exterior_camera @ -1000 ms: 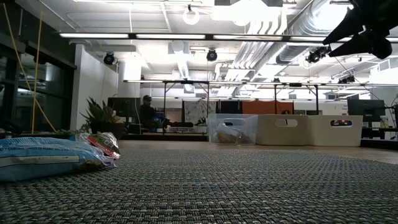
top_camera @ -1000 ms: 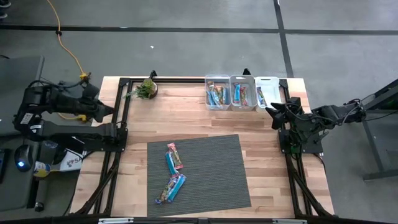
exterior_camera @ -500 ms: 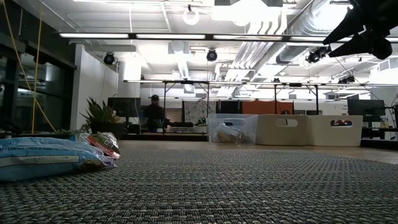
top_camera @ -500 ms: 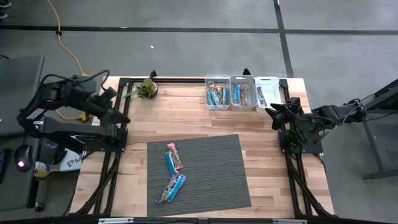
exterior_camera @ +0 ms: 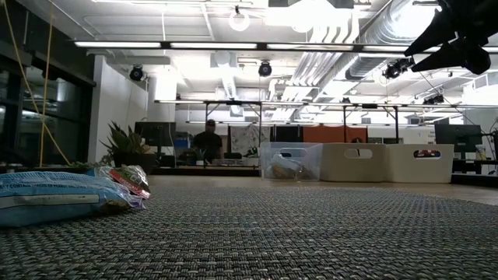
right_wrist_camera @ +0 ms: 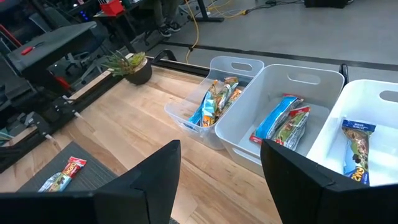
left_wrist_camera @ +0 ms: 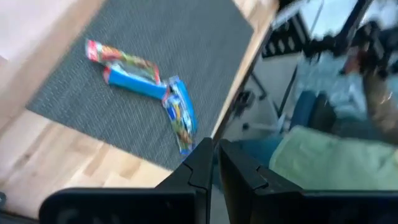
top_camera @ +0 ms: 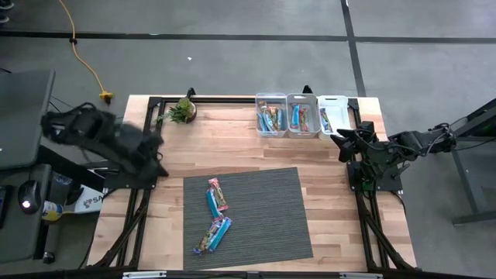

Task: Pick and place Granola Bars by type
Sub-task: Put the blue granola bar into the white bin

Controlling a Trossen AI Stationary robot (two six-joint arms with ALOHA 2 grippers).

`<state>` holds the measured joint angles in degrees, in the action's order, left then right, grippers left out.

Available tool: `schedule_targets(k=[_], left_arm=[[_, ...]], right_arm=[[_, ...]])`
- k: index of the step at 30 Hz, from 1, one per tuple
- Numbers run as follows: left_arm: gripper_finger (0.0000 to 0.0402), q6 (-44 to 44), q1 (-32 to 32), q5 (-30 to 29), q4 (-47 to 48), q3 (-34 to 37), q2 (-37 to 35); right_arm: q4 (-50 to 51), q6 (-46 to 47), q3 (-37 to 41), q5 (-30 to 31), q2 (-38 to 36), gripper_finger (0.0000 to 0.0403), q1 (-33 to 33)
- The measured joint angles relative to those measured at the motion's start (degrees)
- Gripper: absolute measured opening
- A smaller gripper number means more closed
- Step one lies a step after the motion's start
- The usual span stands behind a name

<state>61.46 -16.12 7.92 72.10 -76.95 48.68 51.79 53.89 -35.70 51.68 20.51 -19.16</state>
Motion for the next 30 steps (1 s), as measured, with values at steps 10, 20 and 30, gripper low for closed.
schedule_targets(k=[10, 20, 30], left_arm=[[0.0026, 26.0, -37.8, -30.6, -1.6, 0.0, 9.8], [0.0026, 53.6, -47.4, -35.6, -0.4, 0.0, 27.3], [0.0026, 58.2, -42.8, -32.6, -8.1, 0.0, 38.9]], right_arm=[[-0.6, 0.3, 0.0, 0.1, 0.0, 0.0209, 0.0], [-0.6, 1.6, 0.0, -1.1, 0.0, 0.0209, 0.0], [-0.6, -0.2, 0.0, -4.2, 0.0, 0.0209, 0.0]])
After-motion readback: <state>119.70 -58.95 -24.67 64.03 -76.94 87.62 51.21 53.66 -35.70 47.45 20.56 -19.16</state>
